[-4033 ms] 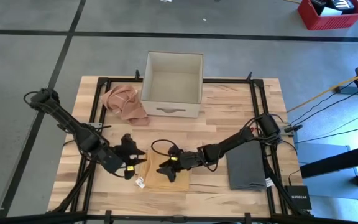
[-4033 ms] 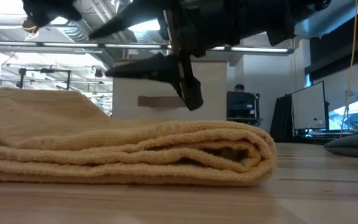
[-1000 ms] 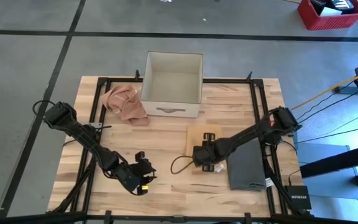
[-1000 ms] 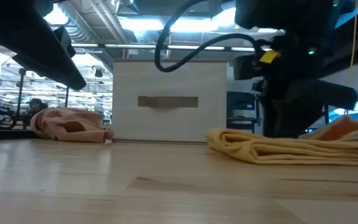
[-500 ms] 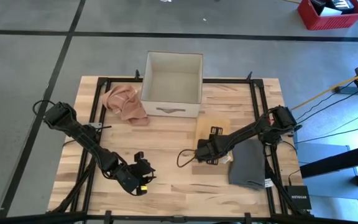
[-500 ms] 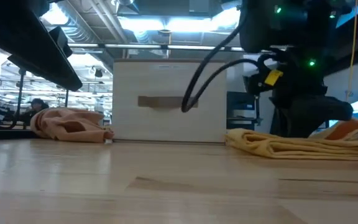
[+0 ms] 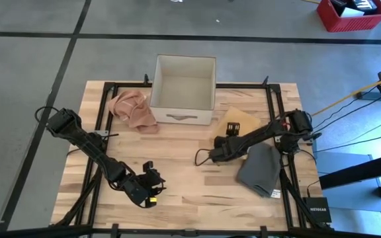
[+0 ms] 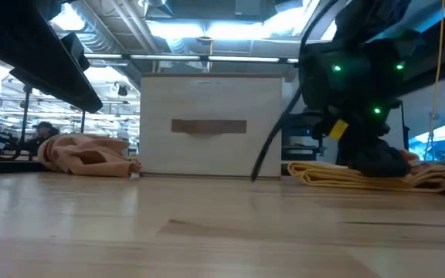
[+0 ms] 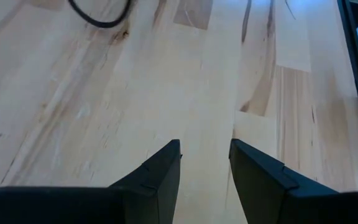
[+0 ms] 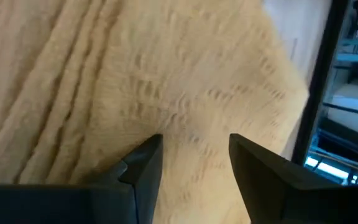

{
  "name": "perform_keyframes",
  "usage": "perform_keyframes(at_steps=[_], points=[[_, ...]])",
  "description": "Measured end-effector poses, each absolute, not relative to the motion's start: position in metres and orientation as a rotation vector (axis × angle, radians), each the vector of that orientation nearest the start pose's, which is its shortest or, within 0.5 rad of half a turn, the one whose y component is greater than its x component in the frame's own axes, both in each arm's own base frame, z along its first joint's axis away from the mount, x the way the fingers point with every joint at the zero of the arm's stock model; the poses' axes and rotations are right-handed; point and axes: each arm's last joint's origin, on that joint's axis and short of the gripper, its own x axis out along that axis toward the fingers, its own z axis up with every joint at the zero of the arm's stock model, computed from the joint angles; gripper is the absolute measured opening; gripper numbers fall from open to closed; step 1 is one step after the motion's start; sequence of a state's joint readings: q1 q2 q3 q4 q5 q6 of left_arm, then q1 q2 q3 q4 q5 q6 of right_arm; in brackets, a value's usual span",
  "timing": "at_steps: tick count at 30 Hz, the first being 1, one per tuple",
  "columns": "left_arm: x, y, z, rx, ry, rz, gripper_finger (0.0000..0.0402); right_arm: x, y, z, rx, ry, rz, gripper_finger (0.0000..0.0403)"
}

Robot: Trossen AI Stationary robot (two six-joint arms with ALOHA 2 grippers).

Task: Fold towel
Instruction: Move the orange towel to the top right of the table

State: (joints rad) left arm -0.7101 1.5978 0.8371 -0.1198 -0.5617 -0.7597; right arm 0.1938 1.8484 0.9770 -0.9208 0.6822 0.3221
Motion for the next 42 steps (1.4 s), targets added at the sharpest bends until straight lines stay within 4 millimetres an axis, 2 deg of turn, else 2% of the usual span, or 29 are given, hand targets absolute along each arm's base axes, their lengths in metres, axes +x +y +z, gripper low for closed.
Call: perform_keyframes(at_steps=[3,6,8,10,13,17,23,28,38,42], points=[[0.241,-0.187,0.171,-0.203,0.703,0.133,0.0131,0.282,0.035,0.131,-0.464,1.500,-0.606,0.0188],[0.241,-0.187,0.171,-0.203,0.703,0.133,0.0131,0.292,0.041,0.152,-0.251,1.474,-0.577,0.0188],[0.241,-0.187,0.171,-0.203,0.703,0.133,0.0131,0.293,0.047,0.163,-0.075,1.466,-0.537,0.0188],[0.241,-0.187,0.171,-0.208,0.703,0.135,0.0131,0.293,0.055,0.171,0.026,1.441,-0.479,0.0188],[0.240,-0.189,0.171,-0.220,0.702,0.133,0.0131,0.290,0.074,0.177,0.056,1.399,-0.416,0.0188],[0.239,-0.190,0.171,-0.222,0.702,0.129,0.0131,0.286,0.102,0.175,0.014,1.338,-0.383,0.0188],[0.239,-0.190,0.171,-0.224,0.698,0.134,0.0131,0.273,0.119,0.161,-0.091,1.274,-0.466,0.0188],[0.240,-0.189,0.171,-0.222,0.694,0.142,0.0131,0.262,0.111,0.148,-0.184,1.270,-0.533,0.0188],[0.240,-0.189,0.171,-0.222,0.692,0.142,0.0131,0.247,0.071,0.114,-0.222,1.333,-0.567,0.0188],[0.240,-0.189,0.171,-0.219,0.693,0.141,0.0131,0.241,0.060,0.114,-0.389,1.372,-0.622,0.0188]])
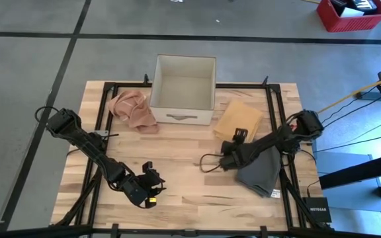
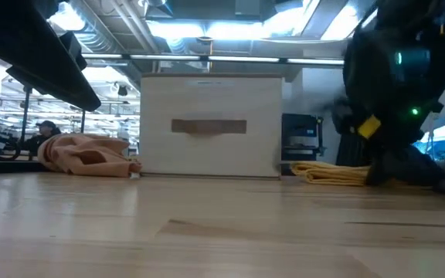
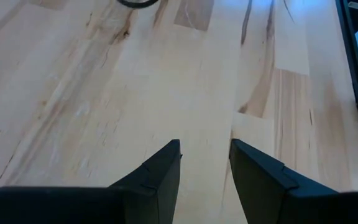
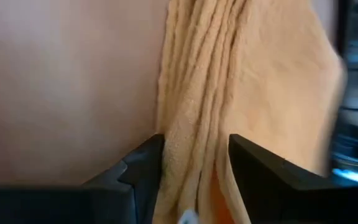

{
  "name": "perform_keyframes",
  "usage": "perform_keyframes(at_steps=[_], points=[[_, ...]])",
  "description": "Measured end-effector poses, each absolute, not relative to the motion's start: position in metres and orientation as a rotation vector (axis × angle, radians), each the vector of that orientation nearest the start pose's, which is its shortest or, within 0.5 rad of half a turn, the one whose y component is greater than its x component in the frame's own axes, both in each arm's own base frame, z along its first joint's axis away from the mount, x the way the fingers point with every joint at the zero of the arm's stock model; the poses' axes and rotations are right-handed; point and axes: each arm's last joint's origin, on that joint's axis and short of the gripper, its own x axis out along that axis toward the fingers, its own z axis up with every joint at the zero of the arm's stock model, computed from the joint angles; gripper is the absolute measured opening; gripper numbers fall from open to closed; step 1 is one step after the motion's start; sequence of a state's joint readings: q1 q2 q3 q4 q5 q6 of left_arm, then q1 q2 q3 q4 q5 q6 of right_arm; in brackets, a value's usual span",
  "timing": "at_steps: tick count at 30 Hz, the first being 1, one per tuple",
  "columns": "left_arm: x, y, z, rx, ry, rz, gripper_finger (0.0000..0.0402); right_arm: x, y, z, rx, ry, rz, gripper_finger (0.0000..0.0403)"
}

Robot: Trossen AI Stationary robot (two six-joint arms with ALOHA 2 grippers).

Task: Fold towel
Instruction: Move the orange towel to the top right of the table, then fold the brown towel

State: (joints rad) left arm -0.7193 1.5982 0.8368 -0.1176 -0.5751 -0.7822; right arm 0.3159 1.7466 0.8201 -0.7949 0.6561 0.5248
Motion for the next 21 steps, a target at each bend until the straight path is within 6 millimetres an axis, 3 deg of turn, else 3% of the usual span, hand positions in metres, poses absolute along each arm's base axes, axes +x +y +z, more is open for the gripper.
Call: perform_keyframes(at_steps=[5,10,16,18,21], points=[[0.240,-0.189,0.171,-0.218,0.694,0.142,0.0131,0.237,0.041,0.118,-0.611,1.452,-0.655,0.0188],[0.240,-0.189,0.171,-0.220,0.694,0.142,0.0131,0.248,0.036,0.126,-0.508,1.462,-0.642,0.0188],[0.239,-0.189,0.171,-0.220,0.694,0.142,0.0131,0.269,0.076,0.171,-0.134,1.402,-0.485,0.0188],[0.240,-0.189,0.171,-0.222,0.692,0.141,0.0131,0.274,0.097,0.182,0.008,1.333,-0.377,0.0188],[0.239,-0.188,0.173,-0.220,0.707,0.134,0.0131,0.275,0.136,0.187,0.084,1.152,-0.215,0.0188]])
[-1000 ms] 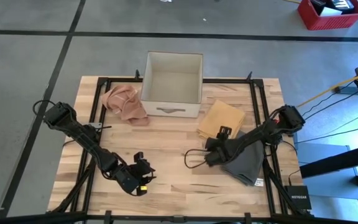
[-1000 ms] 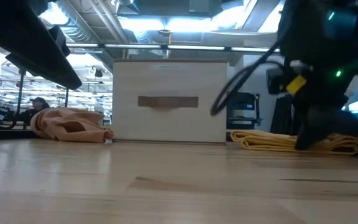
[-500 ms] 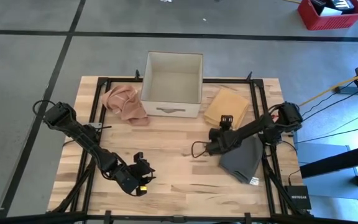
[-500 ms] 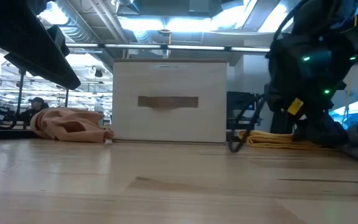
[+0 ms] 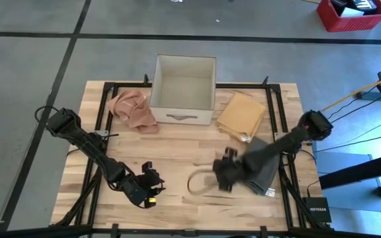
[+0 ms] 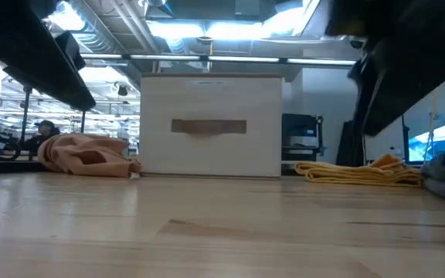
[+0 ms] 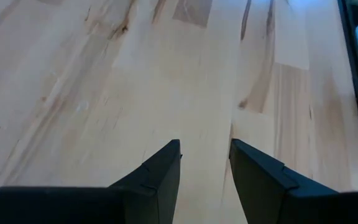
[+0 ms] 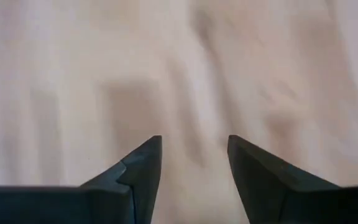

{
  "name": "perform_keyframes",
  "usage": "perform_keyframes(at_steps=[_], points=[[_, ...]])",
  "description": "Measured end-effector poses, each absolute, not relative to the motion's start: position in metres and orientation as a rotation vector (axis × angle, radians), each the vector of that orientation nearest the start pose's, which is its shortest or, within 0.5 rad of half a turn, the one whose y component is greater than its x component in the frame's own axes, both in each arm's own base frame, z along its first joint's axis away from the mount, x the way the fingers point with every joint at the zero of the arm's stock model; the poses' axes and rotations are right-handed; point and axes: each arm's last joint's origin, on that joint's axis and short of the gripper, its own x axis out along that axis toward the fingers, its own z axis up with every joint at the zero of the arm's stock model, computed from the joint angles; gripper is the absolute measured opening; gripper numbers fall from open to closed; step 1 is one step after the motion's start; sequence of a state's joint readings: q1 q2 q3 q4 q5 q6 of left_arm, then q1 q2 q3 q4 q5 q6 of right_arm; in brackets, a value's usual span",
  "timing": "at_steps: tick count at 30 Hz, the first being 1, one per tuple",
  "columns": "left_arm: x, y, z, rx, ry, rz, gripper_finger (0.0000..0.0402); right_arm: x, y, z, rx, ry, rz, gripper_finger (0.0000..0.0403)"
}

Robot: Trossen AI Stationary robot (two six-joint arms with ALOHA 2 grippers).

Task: Fold towel
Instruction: Fold the brown towel

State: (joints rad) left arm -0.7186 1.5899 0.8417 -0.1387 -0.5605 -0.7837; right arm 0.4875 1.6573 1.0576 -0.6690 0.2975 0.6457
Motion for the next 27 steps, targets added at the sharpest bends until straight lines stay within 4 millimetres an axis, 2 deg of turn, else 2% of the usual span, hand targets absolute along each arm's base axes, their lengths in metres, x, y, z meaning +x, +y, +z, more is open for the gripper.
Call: perform_keyframes(at_steps=[3,5,8,12,16,24,27], points=[[0.238,-0.183,0.194,-0.203,0.736,0.148,0.0131,0.273,0.170,0.181,0.064,0.933,-0.157,0.0188],[0.236,-0.170,0.213,-0.174,0.774,0.195,0.0131,0.271,0.184,0.175,0.053,0.812,-0.146,0.0188],[0.229,-0.141,0.231,-0.126,0.875,0.330,0.0131,0.272,0.197,0.168,0.050,0.698,-0.142,0.0188],[0.214,-0.096,0.243,-0.108,0.998,0.554,0.0131,0.275,0.202,0.154,0.008,0.693,-0.132,0.0188],[0.201,-0.062,0.239,-0.121,1.107,0.723,0.0134,0.279,0.203,0.143,0.000,0.704,-0.138,0.0188],[0.195,-0.003,0.207,-0.147,1.265,0.867,0.0195,0.279,0.205,0.140,-0.042,0.726,-0.094,0.0188],[0.191,0.011,0.197,-0.136,1.307,0.893,0.0204,0.280,0.206,0.141,-0.046,0.716,-0.071,0.0188]])
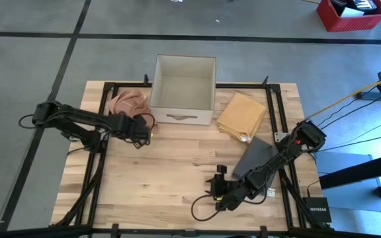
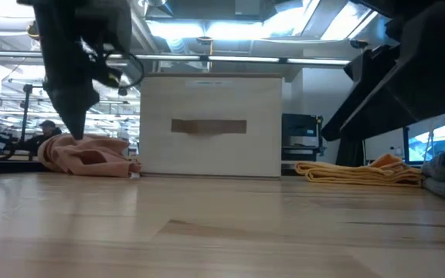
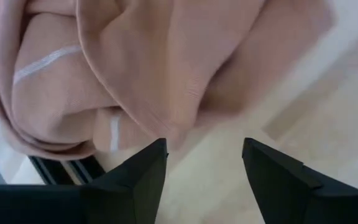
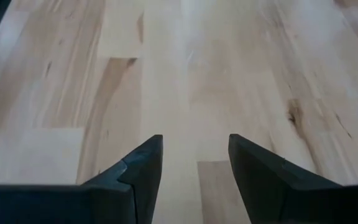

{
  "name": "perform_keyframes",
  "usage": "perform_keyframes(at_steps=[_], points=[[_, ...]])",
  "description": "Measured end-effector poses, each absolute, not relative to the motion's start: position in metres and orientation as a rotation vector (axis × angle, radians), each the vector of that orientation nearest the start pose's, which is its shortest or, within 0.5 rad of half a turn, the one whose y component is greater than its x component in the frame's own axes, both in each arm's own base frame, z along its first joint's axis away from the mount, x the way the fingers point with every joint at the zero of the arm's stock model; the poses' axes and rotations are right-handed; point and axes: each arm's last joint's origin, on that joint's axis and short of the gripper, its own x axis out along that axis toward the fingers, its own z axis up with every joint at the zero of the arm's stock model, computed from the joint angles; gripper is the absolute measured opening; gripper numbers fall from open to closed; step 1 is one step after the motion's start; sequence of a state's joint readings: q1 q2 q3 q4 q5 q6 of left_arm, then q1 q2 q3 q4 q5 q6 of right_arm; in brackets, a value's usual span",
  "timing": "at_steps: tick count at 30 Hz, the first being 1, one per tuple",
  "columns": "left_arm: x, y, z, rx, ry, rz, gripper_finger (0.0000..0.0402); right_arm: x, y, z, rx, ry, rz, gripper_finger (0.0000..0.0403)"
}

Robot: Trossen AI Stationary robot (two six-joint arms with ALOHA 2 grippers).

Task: Fold towel
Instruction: Fold the brown towel

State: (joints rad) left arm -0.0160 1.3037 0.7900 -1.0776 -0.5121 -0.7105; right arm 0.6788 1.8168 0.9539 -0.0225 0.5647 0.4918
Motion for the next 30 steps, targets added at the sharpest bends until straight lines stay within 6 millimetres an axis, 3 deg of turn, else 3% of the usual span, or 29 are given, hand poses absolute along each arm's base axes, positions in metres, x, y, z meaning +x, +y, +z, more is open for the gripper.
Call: perform_keyframes(at_steps=[17,20,25,30], points=[[0.173,0.043,0.145,-0.072,1.240,1.016,0.0175,0.282,0.208,0.143,-0.069,0.706,-0.026,0.0188],[0.175,0.040,0.147,-0.042,1.211,1.026,0.0134,0.282,0.208,0.143,-0.069,0.707,-0.024,0.0188],[0.188,0.026,0.165,0.013,1.130,0.984,0.0018,0.283,0.210,0.145,-0.062,0.705,-0.016,0.0188],[0.195,-0.005,0.203,-0.016,1.029,0.888,0.0006,0.283,0.210,0.146,-0.063,0.709,-0.009,0.0188]])
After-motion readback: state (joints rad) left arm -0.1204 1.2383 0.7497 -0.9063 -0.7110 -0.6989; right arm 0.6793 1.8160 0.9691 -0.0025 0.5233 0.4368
